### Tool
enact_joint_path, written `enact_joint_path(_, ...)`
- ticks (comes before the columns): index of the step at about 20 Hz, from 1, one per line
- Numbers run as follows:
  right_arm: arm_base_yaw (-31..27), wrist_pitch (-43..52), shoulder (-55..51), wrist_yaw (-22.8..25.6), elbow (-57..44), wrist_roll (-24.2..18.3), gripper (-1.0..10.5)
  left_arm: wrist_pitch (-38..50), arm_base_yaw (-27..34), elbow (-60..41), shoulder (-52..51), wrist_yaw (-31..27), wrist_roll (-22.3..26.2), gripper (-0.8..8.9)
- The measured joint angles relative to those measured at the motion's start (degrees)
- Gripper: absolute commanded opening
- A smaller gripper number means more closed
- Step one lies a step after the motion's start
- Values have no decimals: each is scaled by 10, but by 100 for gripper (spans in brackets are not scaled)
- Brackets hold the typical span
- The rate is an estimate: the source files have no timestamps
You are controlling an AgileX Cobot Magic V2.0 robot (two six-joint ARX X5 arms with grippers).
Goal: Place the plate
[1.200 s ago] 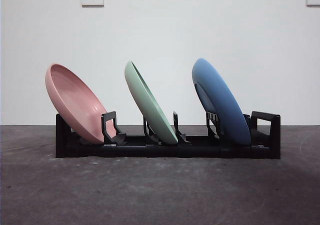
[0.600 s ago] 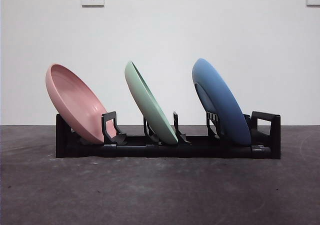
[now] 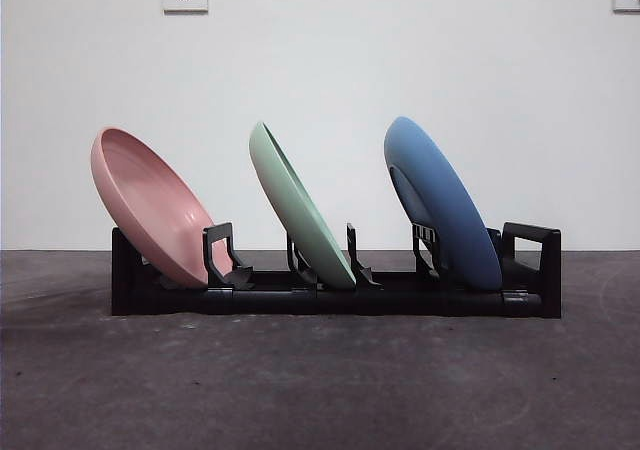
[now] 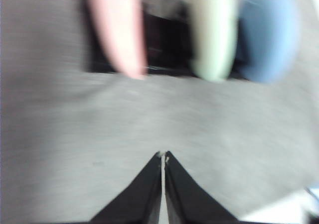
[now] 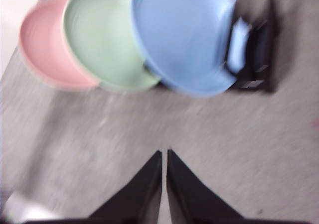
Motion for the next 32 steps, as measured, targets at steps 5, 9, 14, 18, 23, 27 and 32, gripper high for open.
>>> enact_joint_path(5,22,-24,72,-5,52,-42,291,5,-5,13,30,9,7,284)
enact_joint_path(9,46,-51,117,-2,98,-56,291,4,-5,13,31,9,8,283)
enact_joint_path(14,80,-55,209,32,193,-56,290,10,-5,13,31,9,8,282)
enact_joint_path(18,110,-52,309,79,279,-70,290,14,-5,13,31,9,8,282)
enact_joint_path(23,147,-16,430,88,349,-74,285,29,-5,13,31,9,8,282)
enact_joint_path(27,172,12,489,118,374,-80,274,30,-5,13,31,9,8,282)
enact_joint_path(32,190,30,521,149,375,-87,209,30,-5,13,31,9,8,282)
